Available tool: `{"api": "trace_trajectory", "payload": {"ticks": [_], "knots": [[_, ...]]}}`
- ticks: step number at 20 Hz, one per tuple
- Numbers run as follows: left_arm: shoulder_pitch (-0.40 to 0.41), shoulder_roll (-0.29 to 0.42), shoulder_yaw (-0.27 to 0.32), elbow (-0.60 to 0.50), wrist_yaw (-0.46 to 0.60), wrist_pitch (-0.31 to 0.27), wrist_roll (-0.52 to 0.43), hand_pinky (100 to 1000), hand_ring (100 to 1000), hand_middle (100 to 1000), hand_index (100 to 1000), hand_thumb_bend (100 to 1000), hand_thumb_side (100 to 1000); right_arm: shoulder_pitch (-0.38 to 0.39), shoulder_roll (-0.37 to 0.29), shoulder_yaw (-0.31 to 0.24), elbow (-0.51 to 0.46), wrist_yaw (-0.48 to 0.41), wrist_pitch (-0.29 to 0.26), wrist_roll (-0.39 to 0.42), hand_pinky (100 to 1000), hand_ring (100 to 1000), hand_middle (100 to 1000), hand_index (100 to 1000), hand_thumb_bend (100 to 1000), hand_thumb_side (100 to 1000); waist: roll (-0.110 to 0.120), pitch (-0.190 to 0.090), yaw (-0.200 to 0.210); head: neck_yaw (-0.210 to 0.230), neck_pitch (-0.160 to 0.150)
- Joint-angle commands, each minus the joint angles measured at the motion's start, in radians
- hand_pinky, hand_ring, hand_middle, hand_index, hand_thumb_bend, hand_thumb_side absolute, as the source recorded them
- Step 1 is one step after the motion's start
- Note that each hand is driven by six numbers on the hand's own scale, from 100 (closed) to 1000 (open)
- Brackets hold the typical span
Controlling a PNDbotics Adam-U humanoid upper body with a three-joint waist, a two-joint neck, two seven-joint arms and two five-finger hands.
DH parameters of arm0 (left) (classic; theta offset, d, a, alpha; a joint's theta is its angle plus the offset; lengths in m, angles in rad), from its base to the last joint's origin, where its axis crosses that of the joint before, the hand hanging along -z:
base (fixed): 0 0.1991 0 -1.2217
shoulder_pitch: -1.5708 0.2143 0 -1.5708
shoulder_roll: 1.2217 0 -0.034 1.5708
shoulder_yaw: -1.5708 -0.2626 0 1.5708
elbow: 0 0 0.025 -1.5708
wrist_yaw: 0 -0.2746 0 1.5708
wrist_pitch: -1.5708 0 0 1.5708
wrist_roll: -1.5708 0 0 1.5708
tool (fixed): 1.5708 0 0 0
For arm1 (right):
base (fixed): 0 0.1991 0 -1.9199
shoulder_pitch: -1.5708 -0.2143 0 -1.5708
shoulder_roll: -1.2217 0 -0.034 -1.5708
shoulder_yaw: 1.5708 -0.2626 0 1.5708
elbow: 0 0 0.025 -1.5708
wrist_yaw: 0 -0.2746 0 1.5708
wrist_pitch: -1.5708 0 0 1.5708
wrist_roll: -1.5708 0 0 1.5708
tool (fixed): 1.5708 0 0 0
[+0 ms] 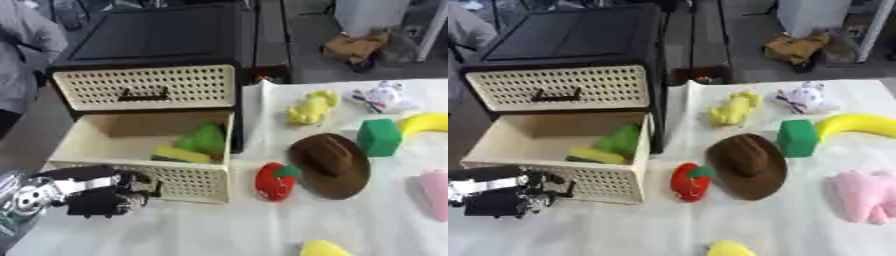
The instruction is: Pick up objects from table and place into drawer.
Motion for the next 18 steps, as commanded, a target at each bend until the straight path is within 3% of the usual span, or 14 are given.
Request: {"api": "trace_trajectory", "payload": {"ticks": [1, 3, 12, 18], "knots": [[-0.023, 0.014, 0.022, 0.003, -0.009, -0.004, 0.023, 337, 505, 786, 1000, 100, 1000, -0.002, -0.013, -0.012, -0.015, 0.0, -0.003, -0.009, 736, 942, 593, 792, 183, 1000, -0.002, -0.014, -0.002, 0.002, -0.013], [-0.025, 0.012, 0.023, 0.009, -0.015, -0.012, 0.035, 338, 506, 787, 1000, 100, 1000, -0.003, -0.013, -0.012, -0.015, 0.0, -0.004, -0.011, 736, 942, 593, 793, 227, 1000, -0.002, -0.015, -0.002, 0.001, -0.013], [-0.049, -0.012, 0.021, 0.034, 0.018, -0.03, 0.048, 331, 501, 777, 1000, 100, 1000, -0.003, -0.005, -0.013, -0.015, -0.004, -0.001, -0.016, 736, 944, 591, 791, 238, 1000, -0.003, -0.012, -0.006, 0.004, -0.02], [-0.055, -0.013, 0.004, 0.004, 0.067, -0.034, 0.007, 327, 500, 770, 1000, 100, 1000, -0.004, 0.0, -0.014, -0.015, -0.008, 0.006, -0.016, 737, 946, 590, 790, 240, 1000, -0.001, -0.009, -0.009, 0.002, -0.021]]}}
